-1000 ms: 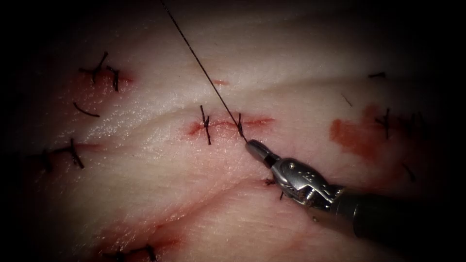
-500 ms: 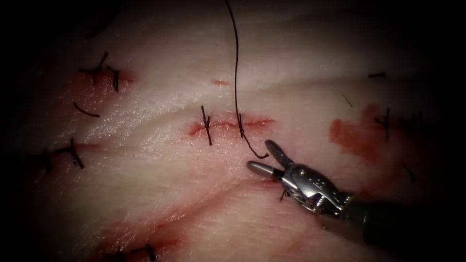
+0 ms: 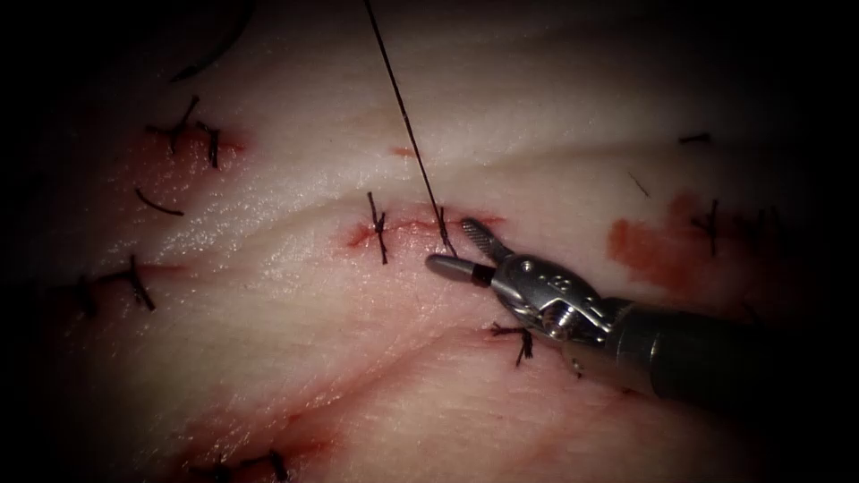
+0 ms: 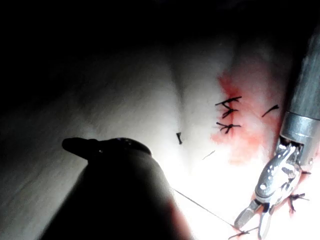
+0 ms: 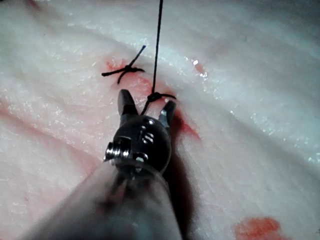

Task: Wound Closure
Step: Cut the suture with the right tool.

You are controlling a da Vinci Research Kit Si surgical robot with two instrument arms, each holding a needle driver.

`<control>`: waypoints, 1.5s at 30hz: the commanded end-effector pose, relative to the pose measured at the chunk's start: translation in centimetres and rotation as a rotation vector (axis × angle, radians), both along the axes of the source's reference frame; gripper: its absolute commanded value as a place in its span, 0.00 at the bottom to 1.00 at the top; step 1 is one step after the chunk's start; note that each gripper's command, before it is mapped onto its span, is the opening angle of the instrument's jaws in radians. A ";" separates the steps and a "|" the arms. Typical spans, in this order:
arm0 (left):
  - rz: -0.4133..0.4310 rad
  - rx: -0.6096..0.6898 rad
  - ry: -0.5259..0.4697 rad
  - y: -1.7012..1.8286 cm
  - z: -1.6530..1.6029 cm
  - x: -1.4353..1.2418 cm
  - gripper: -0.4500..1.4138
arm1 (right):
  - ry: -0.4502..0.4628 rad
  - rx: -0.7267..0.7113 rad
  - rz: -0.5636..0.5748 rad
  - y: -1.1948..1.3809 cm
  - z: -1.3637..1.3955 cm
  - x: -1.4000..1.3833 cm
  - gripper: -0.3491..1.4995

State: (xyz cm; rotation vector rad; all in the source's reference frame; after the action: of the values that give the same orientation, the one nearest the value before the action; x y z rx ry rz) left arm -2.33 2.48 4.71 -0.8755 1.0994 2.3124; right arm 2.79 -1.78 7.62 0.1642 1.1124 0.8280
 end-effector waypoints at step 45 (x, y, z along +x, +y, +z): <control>0.014 -0.026 -0.028 -0.26 -0.35 -0.24 0.00 | -0.004 -0.133 -0.105 0.63 -0.12 0.78 0.86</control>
State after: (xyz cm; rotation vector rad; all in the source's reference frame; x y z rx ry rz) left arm -2.51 2.13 4.33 -0.9232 1.1131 2.2990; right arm 3.48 -1.22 7.50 0.1121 1.1385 0.6591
